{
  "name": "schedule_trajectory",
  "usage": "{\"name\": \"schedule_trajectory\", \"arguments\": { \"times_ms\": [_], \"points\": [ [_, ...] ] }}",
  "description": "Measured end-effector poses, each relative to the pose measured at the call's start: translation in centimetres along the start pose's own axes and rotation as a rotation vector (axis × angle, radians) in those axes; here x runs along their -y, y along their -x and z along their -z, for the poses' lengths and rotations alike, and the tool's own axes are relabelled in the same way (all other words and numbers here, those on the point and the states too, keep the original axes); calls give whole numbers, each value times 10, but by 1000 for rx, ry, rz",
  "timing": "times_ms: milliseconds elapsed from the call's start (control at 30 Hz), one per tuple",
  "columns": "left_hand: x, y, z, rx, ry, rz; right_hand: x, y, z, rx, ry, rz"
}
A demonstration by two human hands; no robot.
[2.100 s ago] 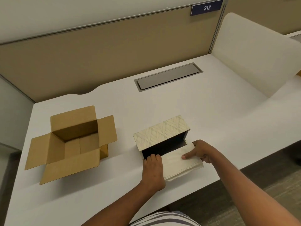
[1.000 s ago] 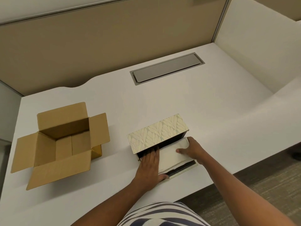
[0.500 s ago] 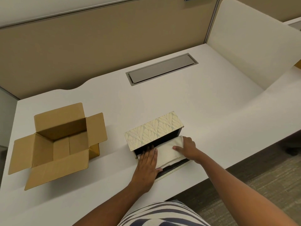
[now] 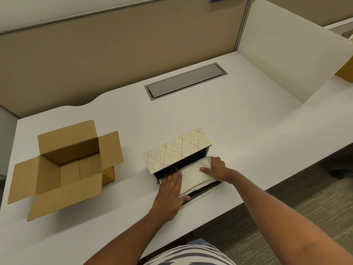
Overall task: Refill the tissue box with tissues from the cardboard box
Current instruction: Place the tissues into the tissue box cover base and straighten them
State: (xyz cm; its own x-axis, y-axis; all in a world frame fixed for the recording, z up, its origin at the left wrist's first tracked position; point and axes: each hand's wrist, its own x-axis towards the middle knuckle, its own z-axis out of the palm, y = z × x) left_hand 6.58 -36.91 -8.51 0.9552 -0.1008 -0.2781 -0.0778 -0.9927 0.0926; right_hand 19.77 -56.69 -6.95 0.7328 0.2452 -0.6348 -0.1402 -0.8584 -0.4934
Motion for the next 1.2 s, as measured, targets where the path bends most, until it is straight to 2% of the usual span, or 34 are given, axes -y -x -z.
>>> {"name": "schedule_trajectory", "arguments": {
  "times_ms": [200, 333, 500, 600, 767, 1000, 1133, 1200],
  "points": [
    [-1, 0, 5, 161, 80, 25, -1, 0, 0, -2, 9, 17],
    [-2, 0, 8, 160, 74, 18, -2, -1, 1, -1, 17, 22],
    [1, 1, 4, 72, 50, 23, -3, -2, 1, -1, 0, 28],
    [1, 1, 4, 103, 33, 25, -3, 0, 2, 1, -12, 20],
    [1, 4, 8, 60, 36, 54, 0, -2, 6, 8, -104, -13],
    [-1, 9, 16, -51, 106, -35, 1, -1, 5, -59, -326, -29],
    [3, 18, 24, -144, 230, -81, 2, 6, 7, -128, -354, -18],
    [5, 27, 34, -268, 311, -100, 0, 9, 14, -170, -385, -2]
  ]
}}
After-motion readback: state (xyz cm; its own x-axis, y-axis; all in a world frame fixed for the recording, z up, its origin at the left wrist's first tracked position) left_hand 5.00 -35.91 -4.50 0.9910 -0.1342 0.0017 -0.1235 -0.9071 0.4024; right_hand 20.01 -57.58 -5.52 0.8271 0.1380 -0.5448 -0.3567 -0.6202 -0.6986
